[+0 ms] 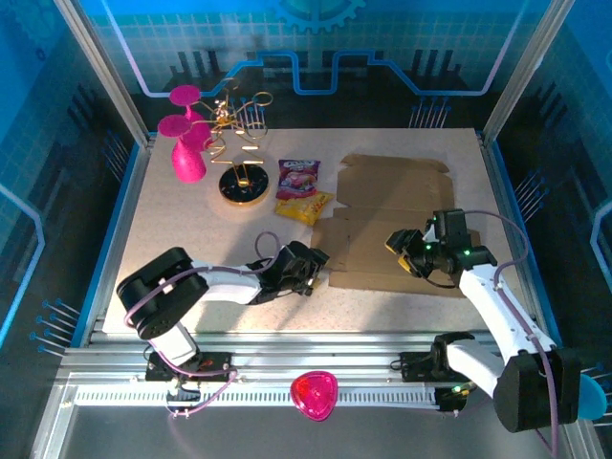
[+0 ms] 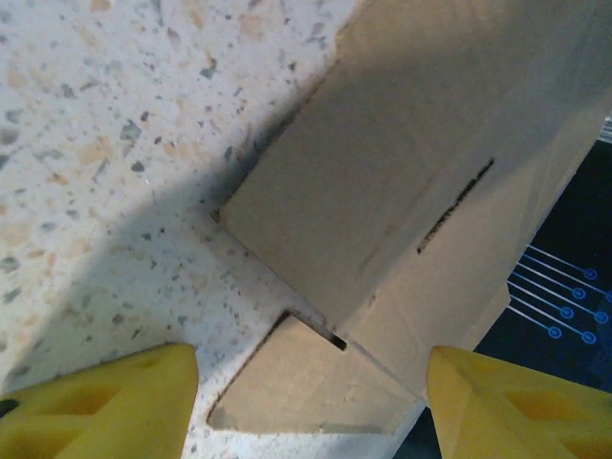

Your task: Fold the paper box

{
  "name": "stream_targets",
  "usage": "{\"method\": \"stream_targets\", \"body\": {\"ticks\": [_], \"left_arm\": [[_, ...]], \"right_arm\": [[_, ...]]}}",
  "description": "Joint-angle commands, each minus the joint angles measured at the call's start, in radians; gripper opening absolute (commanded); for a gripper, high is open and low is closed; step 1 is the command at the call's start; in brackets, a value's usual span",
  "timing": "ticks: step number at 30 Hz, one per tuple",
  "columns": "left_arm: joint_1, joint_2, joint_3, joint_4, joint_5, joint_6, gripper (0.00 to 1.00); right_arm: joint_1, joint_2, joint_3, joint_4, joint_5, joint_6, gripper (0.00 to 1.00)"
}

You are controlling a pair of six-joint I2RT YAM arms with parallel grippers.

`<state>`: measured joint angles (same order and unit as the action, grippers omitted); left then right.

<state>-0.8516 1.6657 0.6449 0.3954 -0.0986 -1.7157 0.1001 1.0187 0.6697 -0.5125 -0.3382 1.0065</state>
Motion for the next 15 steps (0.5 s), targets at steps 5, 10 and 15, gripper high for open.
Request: {"method": "stream_targets", "body": {"ticks": [5, 10, 15], "left_arm": [[-0.014, 0.091, 0.034, 0.147, -0.077, -0.065, 0.57], [-0.014, 0.152, 0.030, 0.251, -0.109, -0.092, 0.43], [-0.010, 0.166, 0.031, 0.267, -0.132, -0.089, 0.28]], "right_arm": [[-0.016, 0.006, -0.006, 0.067, -0.066, 0.052, 0.58], [-0.010, 0.010, -0.005, 0.068, -0.069, 0.053, 0.58], [-0.006, 0.011, -0.009, 0.071, -0.071, 0.057, 0.58]]}}
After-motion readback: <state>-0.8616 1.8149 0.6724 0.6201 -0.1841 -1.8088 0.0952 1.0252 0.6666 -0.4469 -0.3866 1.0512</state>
